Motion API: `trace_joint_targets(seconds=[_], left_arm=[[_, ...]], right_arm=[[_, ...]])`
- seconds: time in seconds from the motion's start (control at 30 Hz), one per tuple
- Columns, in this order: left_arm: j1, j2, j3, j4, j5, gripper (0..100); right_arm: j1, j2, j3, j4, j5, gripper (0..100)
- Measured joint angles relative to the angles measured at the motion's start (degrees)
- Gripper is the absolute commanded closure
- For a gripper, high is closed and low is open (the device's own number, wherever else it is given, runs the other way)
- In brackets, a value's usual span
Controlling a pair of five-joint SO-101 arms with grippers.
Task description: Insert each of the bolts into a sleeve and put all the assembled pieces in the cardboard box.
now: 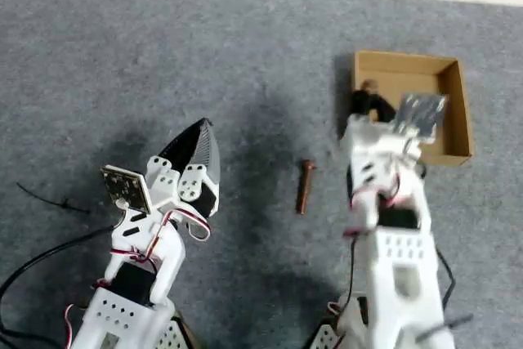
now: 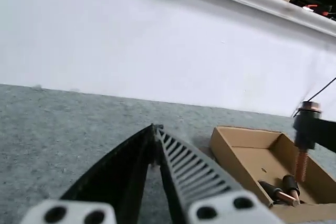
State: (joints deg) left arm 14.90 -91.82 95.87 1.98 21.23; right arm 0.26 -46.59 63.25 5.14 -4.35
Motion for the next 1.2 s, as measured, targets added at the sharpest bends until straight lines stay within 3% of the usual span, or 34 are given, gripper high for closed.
trace_joint_targets(seconds=[0.33, 0.47, 0.7, 1.2], left_arm=[[0.0, 0.0, 0.0, 0.0, 0.0, 99], [0.1, 0.0, 0.0, 0.0, 0.0, 99], [0.1, 0.0, 0.0, 0.0, 0.0, 99], [0.0, 0.0, 0.4, 0.0, 0.0, 99]], right_arm=[[12.8, 30.6, -16.0, -0.7, -22.2, 99.1], [13.3, 38.9, -20.7, -0.7, -21.6, 98.8], [11.1, 47.5, -23.5, -0.7, -17.4, 82.4], [6.9, 46.7, -23.4, -0.7, -16.9, 82.5]])
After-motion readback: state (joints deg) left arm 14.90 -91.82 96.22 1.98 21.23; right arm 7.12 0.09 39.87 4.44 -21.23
